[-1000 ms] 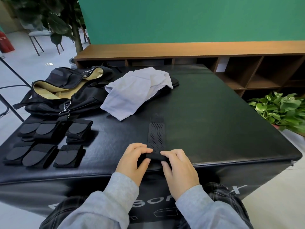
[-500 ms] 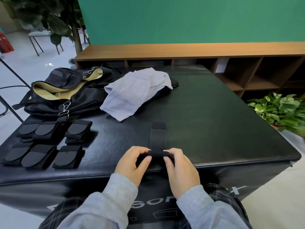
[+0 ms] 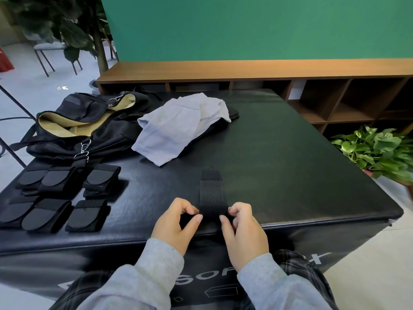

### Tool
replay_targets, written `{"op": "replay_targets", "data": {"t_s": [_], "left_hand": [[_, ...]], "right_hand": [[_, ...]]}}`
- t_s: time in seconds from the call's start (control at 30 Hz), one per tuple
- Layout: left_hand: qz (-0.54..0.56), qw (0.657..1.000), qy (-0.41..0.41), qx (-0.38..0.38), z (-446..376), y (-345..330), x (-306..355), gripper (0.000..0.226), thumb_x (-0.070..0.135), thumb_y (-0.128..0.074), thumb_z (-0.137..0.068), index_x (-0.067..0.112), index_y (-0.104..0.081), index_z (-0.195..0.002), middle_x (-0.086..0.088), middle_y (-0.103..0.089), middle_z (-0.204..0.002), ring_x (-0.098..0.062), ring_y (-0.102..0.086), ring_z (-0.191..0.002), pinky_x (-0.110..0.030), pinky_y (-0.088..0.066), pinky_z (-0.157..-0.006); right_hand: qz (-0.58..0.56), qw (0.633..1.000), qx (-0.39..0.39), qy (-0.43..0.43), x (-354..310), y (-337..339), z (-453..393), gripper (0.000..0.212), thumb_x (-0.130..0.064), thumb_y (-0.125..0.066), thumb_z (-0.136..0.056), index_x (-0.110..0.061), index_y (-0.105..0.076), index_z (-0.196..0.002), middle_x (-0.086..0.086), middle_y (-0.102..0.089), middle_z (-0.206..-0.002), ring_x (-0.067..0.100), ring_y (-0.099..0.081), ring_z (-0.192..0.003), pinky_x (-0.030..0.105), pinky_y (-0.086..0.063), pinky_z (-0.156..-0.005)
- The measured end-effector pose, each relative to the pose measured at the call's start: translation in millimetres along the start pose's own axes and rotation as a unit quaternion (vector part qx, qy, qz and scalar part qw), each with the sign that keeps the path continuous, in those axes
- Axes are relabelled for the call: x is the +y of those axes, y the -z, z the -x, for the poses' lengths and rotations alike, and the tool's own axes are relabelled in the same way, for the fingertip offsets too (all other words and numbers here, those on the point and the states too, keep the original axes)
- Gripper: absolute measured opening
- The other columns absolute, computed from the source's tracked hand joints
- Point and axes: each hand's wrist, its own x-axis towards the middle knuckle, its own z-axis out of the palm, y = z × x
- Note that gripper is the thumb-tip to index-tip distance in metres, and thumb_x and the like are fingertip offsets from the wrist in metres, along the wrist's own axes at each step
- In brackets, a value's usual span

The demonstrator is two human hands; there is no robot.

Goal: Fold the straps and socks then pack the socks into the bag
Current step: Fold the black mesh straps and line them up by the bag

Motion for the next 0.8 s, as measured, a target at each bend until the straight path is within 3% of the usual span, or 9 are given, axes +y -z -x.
{"op": "replay_targets", "data": {"t_s": [0.13,0.27,0.5,0.6,0.73,0.8], "left_hand": [[-0.019,1.000,-0.011,-0.004,0,1,1,0.021,0.018,-0.066,-0.084,0.030,-0.050,-0.079,0.018,-0.062,-0.089,0.004,-0.055,-0.093,0.001,-0.033,-0.074],[-0.073,0.996,-0.027,-0.037,0,4,5,0.028,0.025,-0.065,-0.085,0.045,-0.045,-0.087,0.020,-0.057,-0.101,0.004,-0.050,-0.099,0.002,-0.031,-0.076],[-0.086,0.993,-0.061,-0.050,0,3,12,0.043,0.018,-0.062,-0.087,0.054,-0.040,-0.093,0.033,-0.047,-0.101,0.019,-0.039,-0.100,0.006,-0.027,-0.078],[-0.103,0.990,-0.080,-0.046,-1,0,10,0.040,0.016,-0.060,-0.088,0.049,-0.045,-0.105,0.031,-0.047,-0.103,0.020,-0.038,-0.101,0.007,-0.026,-0.078],[-0.135,0.986,-0.094,-0.036,-4,-4,0,0.035,0.019,-0.060,-0.089,0.034,-0.053,-0.120,0.026,-0.046,-0.113,0.014,-0.032,-0.115,0.005,-0.020,-0.086],[-0.157,0.982,-0.095,-0.038,-6,-5,-5,0.029,0.020,-0.059,-0.089,0.025,-0.058,-0.118,0.021,-0.045,-0.117,0.007,-0.027,-0.123,0.004,-0.015,-0.090]], "right_hand": [[0.001,1.000,-0.001,0.000,0,0,0,0.019,-0.034,-0.050,-0.094,-0.030,-0.031,-0.094,-0.015,-0.035,-0.067,0.000,-0.039,-0.060,0.018,-0.033,-0.057],[0.009,1.000,-0.006,0.004,-1,1,-1,0.018,-0.034,-0.048,-0.096,-0.032,-0.029,-0.096,-0.018,-0.033,-0.069,-0.003,-0.037,-0.062,0.018,-0.030,-0.065],[0.008,1.000,-0.015,-0.010,-2,2,-3,0.020,-0.034,-0.047,-0.096,-0.026,-0.040,-0.113,-0.021,-0.040,-0.079,0.001,-0.043,-0.075,0.016,-0.033,-0.069],[0.017,0.999,-0.026,-0.012,-4,3,-4,0.032,-0.035,-0.050,-0.094,-0.027,-0.038,-0.123,-0.021,-0.046,-0.097,0.000,-0.043,-0.072,0.015,-0.032,-0.070],[0.039,0.998,-0.045,-0.009,-7,5,-6,0.044,-0.036,-0.051,-0.094,-0.028,-0.035,-0.134,-0.017,-0.045,-0.120,0.002,-0.050,-0.101,0.014,-0.036,-0.080],[0.058,0.997,-0.049,0.000,-8,5,-7,0.042,-0.036,-0.049,-0.095,-0.029,-0.037,-0.135,-0.015,-0.044,-0.124,0.003,-0.049,-0.108,0.014,-0.038,-0.082]]}}
